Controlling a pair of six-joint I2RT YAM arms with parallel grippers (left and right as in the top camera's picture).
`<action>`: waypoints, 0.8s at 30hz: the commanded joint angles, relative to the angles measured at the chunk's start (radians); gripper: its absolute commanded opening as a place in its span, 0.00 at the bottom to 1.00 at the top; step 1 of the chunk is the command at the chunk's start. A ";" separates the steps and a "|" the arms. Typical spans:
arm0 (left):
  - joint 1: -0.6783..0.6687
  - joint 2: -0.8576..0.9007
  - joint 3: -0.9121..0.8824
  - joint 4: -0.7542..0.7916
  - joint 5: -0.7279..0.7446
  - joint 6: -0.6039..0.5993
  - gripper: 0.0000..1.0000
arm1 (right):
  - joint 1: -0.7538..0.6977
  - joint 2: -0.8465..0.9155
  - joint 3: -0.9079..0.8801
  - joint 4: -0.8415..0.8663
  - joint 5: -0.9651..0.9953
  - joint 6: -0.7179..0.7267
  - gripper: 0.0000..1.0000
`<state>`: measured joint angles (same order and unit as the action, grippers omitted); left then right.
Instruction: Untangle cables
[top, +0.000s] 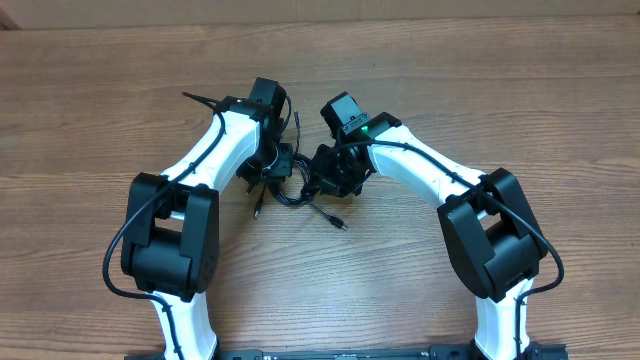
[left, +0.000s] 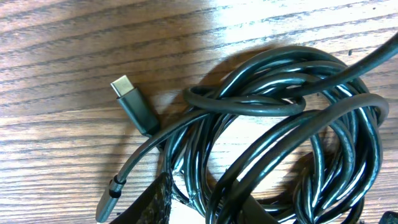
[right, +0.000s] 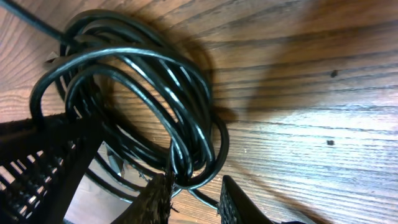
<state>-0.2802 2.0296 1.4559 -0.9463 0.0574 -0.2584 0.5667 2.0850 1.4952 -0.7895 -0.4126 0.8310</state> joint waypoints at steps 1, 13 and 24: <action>-0.002 0.014 0.021 -0.003 -0.016 0.012 0.30 | 0.018 0.006 -0.004 -0.001 0.020 0.019 0.26; -0.028 0.014 0.019 -0.011 -0.016 0.013 0.29 | 0.090 0.006 -0.004 0.024 0.196 0.113 0.13; -0.029 0.014 0.019 -0.025 -0.017 0.012 0.30 | 0.000 -0.017 -0.001 -0.004 0.187 0.055 0.04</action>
<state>-0.3016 2.0296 1.4559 -0.9691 0.0509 -0.2584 0.6422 2.0846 1.4952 -0.7769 -0.2352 0.9108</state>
